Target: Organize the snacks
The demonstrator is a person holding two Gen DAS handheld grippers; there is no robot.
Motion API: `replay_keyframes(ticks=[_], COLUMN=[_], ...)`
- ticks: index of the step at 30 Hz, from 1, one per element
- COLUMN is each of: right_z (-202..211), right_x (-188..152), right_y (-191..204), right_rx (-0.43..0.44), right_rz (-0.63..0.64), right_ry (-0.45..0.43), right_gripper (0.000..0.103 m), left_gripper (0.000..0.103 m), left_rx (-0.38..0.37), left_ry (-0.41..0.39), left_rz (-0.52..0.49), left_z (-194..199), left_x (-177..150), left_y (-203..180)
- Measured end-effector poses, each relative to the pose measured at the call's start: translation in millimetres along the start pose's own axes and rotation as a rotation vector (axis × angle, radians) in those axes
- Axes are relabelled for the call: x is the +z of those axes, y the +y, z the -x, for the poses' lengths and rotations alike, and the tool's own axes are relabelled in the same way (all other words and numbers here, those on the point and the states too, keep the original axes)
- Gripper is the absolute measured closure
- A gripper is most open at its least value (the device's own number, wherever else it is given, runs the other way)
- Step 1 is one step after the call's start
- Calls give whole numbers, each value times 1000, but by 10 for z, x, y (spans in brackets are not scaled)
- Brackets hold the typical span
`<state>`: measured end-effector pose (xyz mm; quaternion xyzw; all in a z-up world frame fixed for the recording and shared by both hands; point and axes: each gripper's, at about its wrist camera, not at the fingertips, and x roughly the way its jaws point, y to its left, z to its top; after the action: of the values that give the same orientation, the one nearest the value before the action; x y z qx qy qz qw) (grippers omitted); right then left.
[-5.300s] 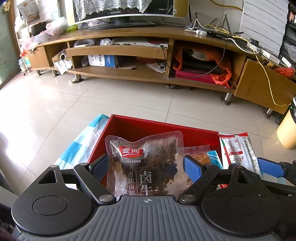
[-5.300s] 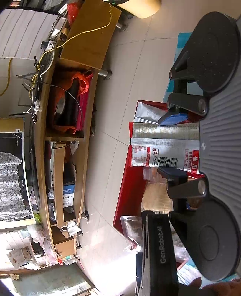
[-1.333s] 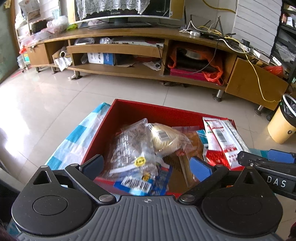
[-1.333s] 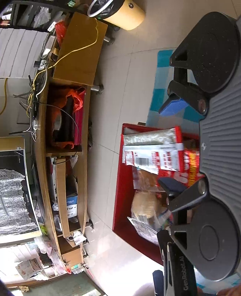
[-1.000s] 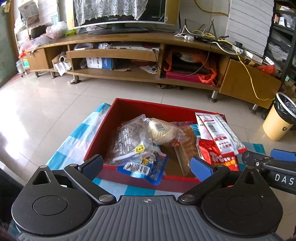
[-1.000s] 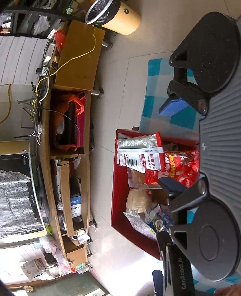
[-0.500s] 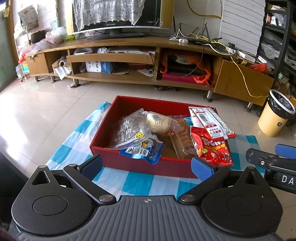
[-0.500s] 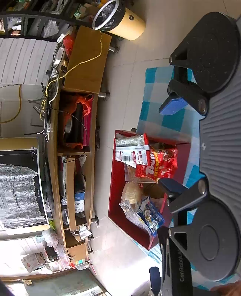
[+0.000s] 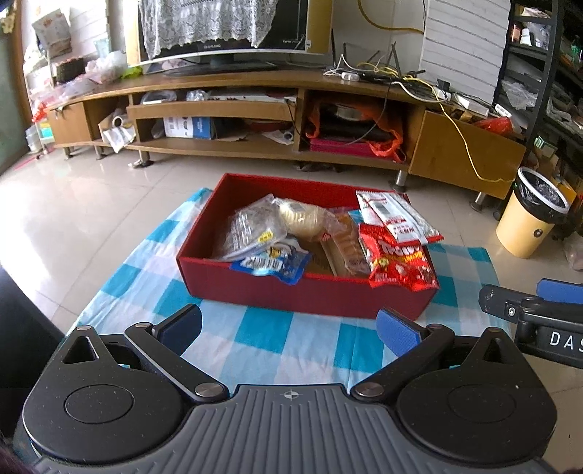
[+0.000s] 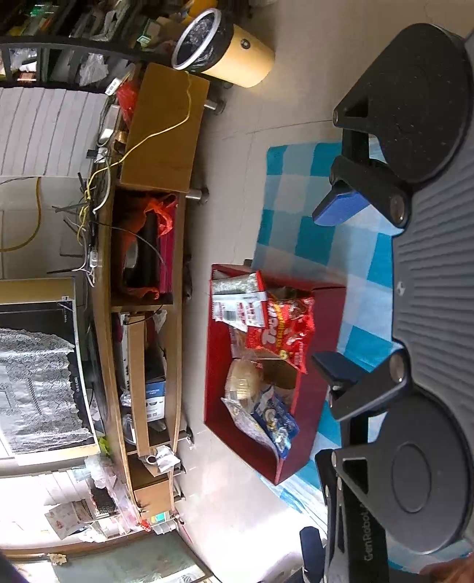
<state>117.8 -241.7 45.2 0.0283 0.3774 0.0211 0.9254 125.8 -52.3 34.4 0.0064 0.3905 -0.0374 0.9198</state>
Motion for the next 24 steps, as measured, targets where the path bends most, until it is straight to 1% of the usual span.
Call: replay_keyframes(ticks=[12,18,24], right_z=[140,231,306], right_x=[-268,-346,-424], right_y=[84,112,124], right_rx=[15,23,25], right_rz=[16,12,15], right_ry=[27,24,22], right_gripper=[27,26,26], left_gripper=[0,0,0], left_rx=[-1,-8,-15], left_ry=[27,25,15], left_rz=[6,14,-8], left_z=[106,188,268], left_x=[-210,-280,-368], left_y=[31,42,5])
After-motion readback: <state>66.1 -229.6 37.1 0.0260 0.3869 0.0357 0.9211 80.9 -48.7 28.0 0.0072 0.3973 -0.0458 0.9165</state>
